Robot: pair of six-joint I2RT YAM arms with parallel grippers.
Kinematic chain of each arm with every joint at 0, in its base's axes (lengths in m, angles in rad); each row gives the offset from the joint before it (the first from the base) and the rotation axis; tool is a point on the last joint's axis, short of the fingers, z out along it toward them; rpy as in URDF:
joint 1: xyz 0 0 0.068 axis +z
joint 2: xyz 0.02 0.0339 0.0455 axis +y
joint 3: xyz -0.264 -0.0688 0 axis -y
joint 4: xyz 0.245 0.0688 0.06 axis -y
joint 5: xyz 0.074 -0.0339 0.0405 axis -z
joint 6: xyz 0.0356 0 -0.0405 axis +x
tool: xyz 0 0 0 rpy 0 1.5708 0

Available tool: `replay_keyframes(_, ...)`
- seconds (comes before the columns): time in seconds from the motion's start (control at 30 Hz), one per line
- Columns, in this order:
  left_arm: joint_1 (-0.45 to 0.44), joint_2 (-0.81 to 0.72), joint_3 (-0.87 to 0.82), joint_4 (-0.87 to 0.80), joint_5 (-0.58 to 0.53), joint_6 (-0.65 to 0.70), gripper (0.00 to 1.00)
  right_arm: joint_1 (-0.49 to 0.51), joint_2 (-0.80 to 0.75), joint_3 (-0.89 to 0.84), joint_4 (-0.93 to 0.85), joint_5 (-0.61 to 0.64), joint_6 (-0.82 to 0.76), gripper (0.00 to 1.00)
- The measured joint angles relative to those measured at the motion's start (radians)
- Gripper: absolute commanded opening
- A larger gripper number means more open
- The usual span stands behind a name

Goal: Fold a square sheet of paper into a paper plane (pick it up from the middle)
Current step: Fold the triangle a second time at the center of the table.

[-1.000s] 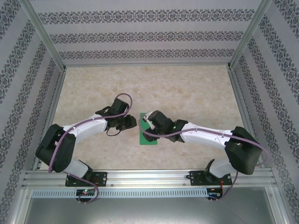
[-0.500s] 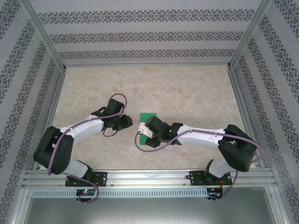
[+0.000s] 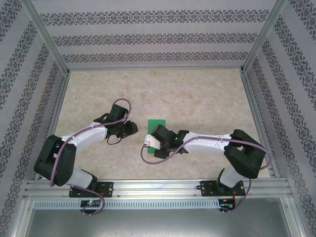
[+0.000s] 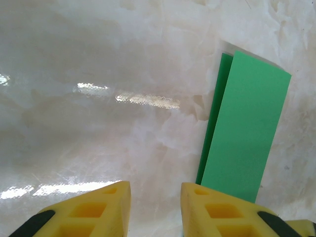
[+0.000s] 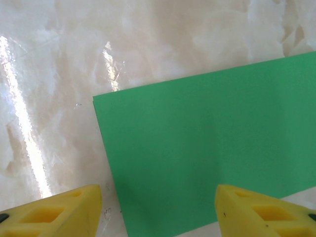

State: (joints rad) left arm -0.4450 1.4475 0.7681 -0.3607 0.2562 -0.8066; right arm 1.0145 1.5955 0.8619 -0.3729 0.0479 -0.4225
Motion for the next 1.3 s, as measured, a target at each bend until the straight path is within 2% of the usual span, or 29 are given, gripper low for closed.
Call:
replay_keyframes(0.4, 0.000, 0.002, -0.014, 0.003, 0.008, 0.000, 0.33, 0.055, 0.047, 0.037, 0.009, -0.021, -0.006, 0.64)
replay_keyframes(0.6, 0.000, 0.003, -0.016, 0.005, 0.015, 0.000, 0.33, 0.059, 0.106, 0.043, 0.026, 0.023, -0.002, 0.62)
replay_keyframes(0.77, 0.000, 0.004, -0.016, 0.005, 0.019, 0.000, 0.33, 0.066, 0.113, 0.047, 0.052, 0.076, -0.001, 0.57)
replay_keyframes(1.1, 0.000, 0.007, -0.016, 0.005, 0.019, 0.000, 0.33, 0.066, 0.101, 0.034, 0.115, 0.136, 0.023, 0.42)
replay_keyframes(1.3, 0.000, 0.015, -0.016, 0.006, 0.027, 0.000, 0.34, 0.066, 0.058, 0.000, 0.146, 0.150, 0.059, 0.40)
